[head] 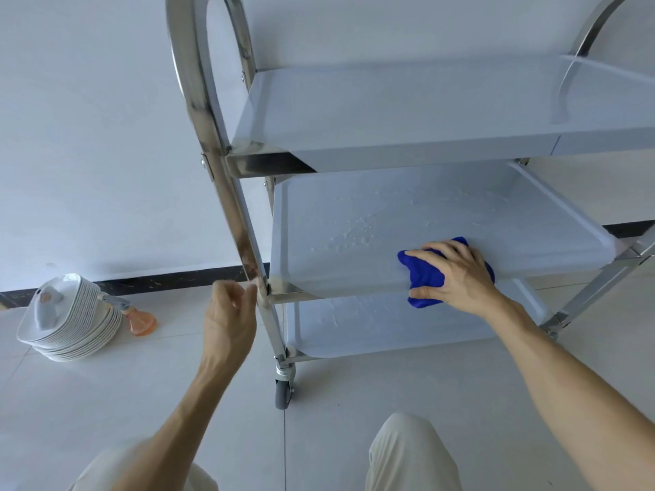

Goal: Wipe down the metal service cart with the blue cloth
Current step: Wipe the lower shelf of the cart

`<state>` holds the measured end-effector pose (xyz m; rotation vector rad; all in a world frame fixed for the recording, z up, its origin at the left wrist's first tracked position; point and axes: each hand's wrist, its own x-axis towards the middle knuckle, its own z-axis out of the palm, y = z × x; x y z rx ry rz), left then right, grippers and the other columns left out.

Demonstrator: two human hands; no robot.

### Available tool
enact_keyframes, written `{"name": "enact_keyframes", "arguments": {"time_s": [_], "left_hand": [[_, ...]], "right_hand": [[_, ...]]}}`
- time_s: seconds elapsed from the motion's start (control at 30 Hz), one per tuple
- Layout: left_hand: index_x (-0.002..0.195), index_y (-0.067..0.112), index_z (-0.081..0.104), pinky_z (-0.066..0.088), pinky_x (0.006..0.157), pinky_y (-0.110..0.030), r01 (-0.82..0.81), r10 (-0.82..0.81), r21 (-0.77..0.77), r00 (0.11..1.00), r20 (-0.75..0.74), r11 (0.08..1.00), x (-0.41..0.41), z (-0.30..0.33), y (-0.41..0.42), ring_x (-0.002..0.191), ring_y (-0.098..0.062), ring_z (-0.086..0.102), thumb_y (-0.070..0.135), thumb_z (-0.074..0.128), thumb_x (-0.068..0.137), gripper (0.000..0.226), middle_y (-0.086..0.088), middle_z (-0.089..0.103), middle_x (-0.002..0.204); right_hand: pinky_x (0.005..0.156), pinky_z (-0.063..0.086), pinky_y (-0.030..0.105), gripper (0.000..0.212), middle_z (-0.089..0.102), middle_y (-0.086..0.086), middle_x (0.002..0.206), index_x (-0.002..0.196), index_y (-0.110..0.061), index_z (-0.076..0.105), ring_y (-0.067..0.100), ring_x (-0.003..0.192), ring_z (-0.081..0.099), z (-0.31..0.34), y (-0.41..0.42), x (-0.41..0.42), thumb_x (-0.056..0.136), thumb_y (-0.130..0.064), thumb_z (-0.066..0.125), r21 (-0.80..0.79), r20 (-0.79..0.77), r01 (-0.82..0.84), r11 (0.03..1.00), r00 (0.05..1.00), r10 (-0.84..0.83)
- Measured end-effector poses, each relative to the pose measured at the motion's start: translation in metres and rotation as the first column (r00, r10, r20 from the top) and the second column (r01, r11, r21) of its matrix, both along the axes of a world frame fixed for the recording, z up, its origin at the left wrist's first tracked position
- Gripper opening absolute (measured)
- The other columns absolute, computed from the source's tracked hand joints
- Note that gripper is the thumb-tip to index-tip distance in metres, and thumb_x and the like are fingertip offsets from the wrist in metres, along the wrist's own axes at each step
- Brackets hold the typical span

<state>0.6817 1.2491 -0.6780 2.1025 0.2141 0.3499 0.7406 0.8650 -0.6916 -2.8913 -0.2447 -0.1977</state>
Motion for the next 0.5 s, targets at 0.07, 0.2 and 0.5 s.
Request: {"name": "enact_keyframes", "arguments": {"time_s": [0.07, 0.2, 0.5], "left_hand": [[0.085, 0.018, 0.048, 0.051, 0.062, -0.040, 0.111, -0.110, 0.024, 0.994, -0.021, 0.994, -0.009, -0.002, -0.015, 0.076, -0.027, 0.065, 0.028, 0.055, 0.099, 0.019, -0.003, 0.062, 0.079], [0.100, 0.013, 0.059, 0.050, 0.072, -0.020, 0.346, -0.359, 0.193, 0.933, 0.031, 0.918, 0.007, 0.005, -0.051, 0.083, -0.005, 0.060, 0.016, 0.058, 0.097, 0.004, 0.001, 0.064, 0.096], [0.134, 0.011, 0.053, 0.037, 0.108, -0.042, 0.410, -0.408, 0.477, 0.906, -0.114, 0.778, 0.073, -0.009, -0.095, 0.127, -0.032, 0.046, 0.021, 0.052, 0.100, 0.035, -0.010, 0.050, 0.139]], "right_hand": [[0.113, 0.023, 0.049, 0.078, 0.040, -0.020, 0.146, 0.140, -0.055, 0.040, 0.019, 0.136, 0.029, 0.004, 0.000, 0.002, 0.070, -0.091, 0.044, 0.045, -0.047, 0.000, 0.999, 0.999, 0.002], [0.114, 0.020, 0.052, 0.049, 0.044, -0.025, 0.141, 0.131, -0.055, 0.037, 0.019, 0.134, 0.032, 0.004, 0.007, 0.008, 0.086, -0.071, 0.048, 0.223, -0.043, 0.069, 0.972, 0.997, -0.061], [0.104, 0.023, 0.067, 0.027, 0.057, -0.021, 0.131, 0.115, -0.045, 0.059, 0.027, 0.128, 0.039, -0.007, 0.061, 0.030, 0.095, -0.057, 0.046, 0.188, 0.101, 0.279, 0.942, 0.948, -0.302]]}}
